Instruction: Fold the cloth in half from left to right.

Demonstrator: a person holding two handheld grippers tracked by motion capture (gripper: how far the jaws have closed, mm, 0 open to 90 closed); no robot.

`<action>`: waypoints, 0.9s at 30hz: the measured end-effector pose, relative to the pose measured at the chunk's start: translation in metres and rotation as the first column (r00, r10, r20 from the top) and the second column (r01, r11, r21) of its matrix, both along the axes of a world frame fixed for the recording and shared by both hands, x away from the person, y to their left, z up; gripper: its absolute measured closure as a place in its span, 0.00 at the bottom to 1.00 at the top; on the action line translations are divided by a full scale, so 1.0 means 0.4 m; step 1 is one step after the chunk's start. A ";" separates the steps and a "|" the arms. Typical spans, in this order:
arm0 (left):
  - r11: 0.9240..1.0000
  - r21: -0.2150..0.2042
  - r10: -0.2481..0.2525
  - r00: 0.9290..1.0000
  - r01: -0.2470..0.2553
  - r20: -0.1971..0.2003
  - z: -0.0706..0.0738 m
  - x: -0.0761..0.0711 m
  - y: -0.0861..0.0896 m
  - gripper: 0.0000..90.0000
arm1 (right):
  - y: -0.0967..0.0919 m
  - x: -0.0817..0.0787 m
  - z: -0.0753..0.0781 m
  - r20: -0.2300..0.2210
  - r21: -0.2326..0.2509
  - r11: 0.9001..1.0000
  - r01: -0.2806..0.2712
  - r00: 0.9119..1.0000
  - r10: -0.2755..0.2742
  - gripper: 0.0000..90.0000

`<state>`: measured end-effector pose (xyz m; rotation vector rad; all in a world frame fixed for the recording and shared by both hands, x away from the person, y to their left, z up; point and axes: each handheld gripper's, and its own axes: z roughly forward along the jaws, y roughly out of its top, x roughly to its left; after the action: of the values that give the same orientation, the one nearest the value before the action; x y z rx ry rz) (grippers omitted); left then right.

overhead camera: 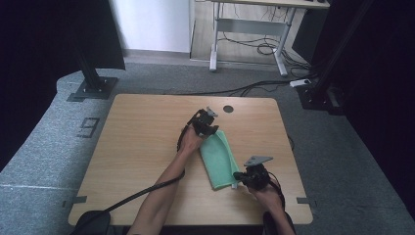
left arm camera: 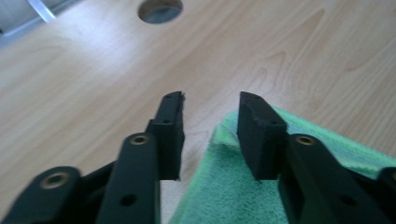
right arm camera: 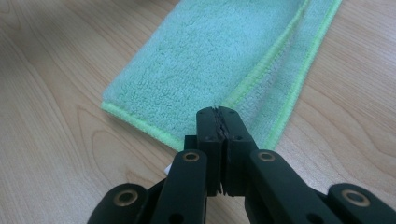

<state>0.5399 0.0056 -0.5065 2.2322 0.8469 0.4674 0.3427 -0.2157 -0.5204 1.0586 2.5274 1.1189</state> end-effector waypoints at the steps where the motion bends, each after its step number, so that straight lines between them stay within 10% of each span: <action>1: 1.000 0.000 0.002 1.000 -0.002 0.005 0.006 0.000 0.002 0.61 | 0.000 0.000 -0.001 -0.001 -0.001 1.000 0.001 1.000 -0.001 0.97; 12: 0.996 -0.086 -0.034 0.999 0.032 -0.024 0.028 -0.042 0.023 0.38 | -0.007 0.002 -0.001 -0.001 -0.009 1.000 0.014 1.000 -0.014 0.92; 27: 0.988 -0.151 -0.049 0.997 0.039 -0.058 -0.025 -0.148 0.084 0.17 | -0.043 0.040 0.044 0.073 -0.031 0.991 0.128 0.989 -0.125 0.43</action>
<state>0.4805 0.0394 -0.5167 2.1313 0.8344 0.3053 0.3586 -0.2331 -0.5028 1.1316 2.3799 1.0548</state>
